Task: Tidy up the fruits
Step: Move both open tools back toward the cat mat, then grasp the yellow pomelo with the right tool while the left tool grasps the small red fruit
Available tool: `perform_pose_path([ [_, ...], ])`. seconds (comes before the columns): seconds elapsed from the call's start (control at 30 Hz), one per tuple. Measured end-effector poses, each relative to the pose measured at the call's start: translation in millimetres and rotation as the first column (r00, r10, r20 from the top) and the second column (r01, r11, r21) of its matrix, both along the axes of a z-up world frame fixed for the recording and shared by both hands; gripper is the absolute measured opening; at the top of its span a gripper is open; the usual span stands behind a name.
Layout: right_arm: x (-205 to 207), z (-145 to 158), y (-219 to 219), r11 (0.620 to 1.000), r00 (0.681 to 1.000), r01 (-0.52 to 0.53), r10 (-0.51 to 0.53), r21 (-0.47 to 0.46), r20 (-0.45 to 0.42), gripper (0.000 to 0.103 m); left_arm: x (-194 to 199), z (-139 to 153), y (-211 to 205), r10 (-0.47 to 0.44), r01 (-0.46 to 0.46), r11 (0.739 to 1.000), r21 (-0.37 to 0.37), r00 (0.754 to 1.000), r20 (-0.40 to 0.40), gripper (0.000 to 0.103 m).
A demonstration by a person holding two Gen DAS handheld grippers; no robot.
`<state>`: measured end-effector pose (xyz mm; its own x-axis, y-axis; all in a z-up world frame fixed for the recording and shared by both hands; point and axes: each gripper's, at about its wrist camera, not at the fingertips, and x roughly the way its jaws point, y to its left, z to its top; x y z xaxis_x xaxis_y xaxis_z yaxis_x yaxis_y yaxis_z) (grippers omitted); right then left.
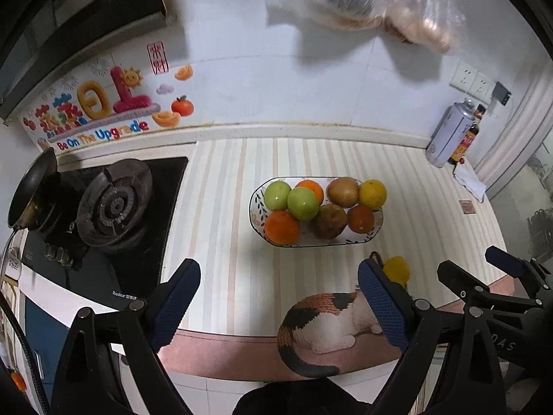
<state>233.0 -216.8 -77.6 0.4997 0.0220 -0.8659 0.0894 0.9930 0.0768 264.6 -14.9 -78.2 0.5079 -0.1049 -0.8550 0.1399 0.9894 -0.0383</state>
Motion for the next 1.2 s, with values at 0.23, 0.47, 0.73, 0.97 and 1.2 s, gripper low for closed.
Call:
perform_pose_path([
  [0.23,-32.7,41.3,8.0,1.000,0.997,0.016,-0.015,-0.010,0.077,0.095,-26.5,24.0,4.5,-0.023,0.024,1.000,-0.017,0.998,0.055,0.093],
  [0.47,-43.7,43.9,-5.7,0.994,0.994,0.071,-0.077,0.080,0.078,0.095,-33.0,32.5,9.9,-0.035,0.038,0.999,-0.039,0.997,0.069,0.093],
  [0.73,-28.4,-45.7,-87.1,0.949,0.973,0.228,-0.213,0.218,-0.088,0.095,-8.4,-21.3,-20.3,-0.049,0.050,0.996,0.073,0.999,-0.013,0.102],
  [0.97,22.5,-151.3,-120.0,0.941,0.958,0.219,-0.157,0.258,-0.239,0.083,18.3,-110.3,-69.4,-0.027,0.065,0.969,0.237,0.987,-0.161,0.102],
  [1.2,76.4,-235.0,-105.9,0.948,0.935,0.126,-0.015,0.292,-0.355,0.074,42.5,-173.5,-87.0,0.063,0.019,0.963,0.268,0.953,-0.295,0.102],
])
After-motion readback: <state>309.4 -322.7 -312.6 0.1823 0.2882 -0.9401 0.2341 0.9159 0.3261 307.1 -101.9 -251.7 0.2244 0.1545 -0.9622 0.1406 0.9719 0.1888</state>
